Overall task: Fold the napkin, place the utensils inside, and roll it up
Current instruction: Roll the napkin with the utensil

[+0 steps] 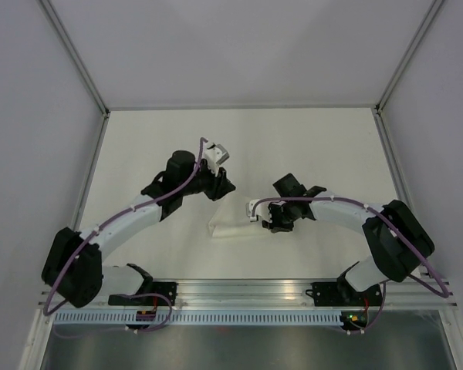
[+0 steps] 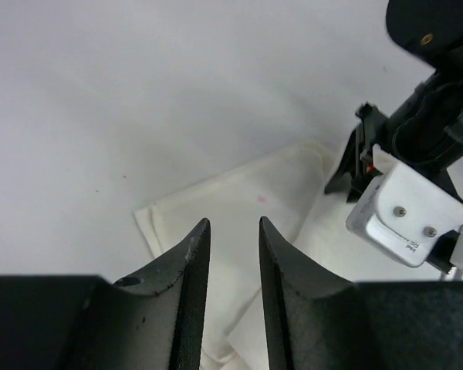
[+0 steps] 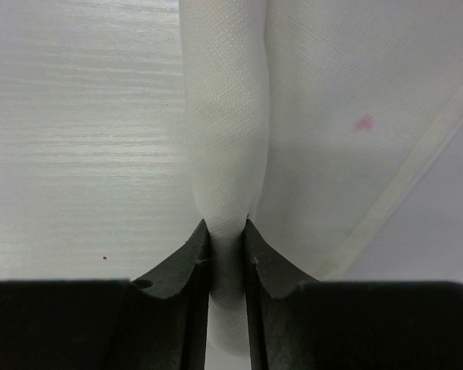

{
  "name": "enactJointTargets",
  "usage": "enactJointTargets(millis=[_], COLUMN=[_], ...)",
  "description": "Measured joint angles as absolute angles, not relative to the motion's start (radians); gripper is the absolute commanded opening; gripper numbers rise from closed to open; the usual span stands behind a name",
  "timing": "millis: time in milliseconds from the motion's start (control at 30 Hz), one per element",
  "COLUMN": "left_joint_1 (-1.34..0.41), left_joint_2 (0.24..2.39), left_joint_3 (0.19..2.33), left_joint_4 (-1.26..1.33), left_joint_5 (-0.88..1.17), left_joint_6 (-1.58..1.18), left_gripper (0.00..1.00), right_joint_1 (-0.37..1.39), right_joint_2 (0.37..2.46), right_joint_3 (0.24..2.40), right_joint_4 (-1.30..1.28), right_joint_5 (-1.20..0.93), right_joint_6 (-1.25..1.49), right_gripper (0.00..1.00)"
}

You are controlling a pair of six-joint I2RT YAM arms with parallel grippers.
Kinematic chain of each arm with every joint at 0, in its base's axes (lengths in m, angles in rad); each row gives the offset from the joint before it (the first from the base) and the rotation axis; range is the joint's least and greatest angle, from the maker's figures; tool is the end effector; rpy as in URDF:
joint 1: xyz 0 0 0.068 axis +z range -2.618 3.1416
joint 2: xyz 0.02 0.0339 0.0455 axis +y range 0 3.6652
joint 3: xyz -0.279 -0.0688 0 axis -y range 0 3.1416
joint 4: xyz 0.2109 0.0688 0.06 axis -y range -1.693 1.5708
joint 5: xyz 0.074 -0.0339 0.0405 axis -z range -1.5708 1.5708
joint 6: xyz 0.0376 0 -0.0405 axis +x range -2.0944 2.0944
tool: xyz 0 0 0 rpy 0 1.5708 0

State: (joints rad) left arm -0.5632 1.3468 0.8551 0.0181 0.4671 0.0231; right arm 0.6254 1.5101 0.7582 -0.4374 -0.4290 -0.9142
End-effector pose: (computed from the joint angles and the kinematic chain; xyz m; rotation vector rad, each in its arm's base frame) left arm 0.2176 -0.1574 0.2898 0.8843 1.8904 -0.8102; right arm 0.1841 0.1522 0.1913 -1.9336 1.8340 0.5000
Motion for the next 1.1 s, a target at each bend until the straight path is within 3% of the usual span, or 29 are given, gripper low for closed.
enactJointTargets(millis=[167,300,567,833,1100], left_joint_1=[-0.594,-0.752,-1.058,-1.197,-1.217], left_joint_2=[1.133,1.117,1.318,1.541,1.623], left_joint_3=[0.620,0.512,0.495,0.582,0.625], left_joint_4=[0.245,0.346,0.482,0.473,0.467], left_joint_5=[0.273,0.076,-0.178,-0.253,-0.282], left_joint_6=[-0.056,-0.039,0.149,0.322,0.408], left_gripper=[0.36,0.36,0.34,0.43,0.52], right_joint_1=[0.579,0.528,0.474,0.457,0.452], right_joint_2=[1.610,1.732,1.915,2.000,2.033], right_joint_3=[0.866,0.994,1.188,1.276,1.308], right_joint_4=[-0.552,-0.691,-0.909,-1.007,-1.042], right_joint_5=[-0.497,-0.571,-0.656,-0.682,-0.693], right_joint_6=[-0.932,-0.945,-0.955,-0.950,-0.941], right_gripper=[0.17,0.17,0.17,0.17,0.17])
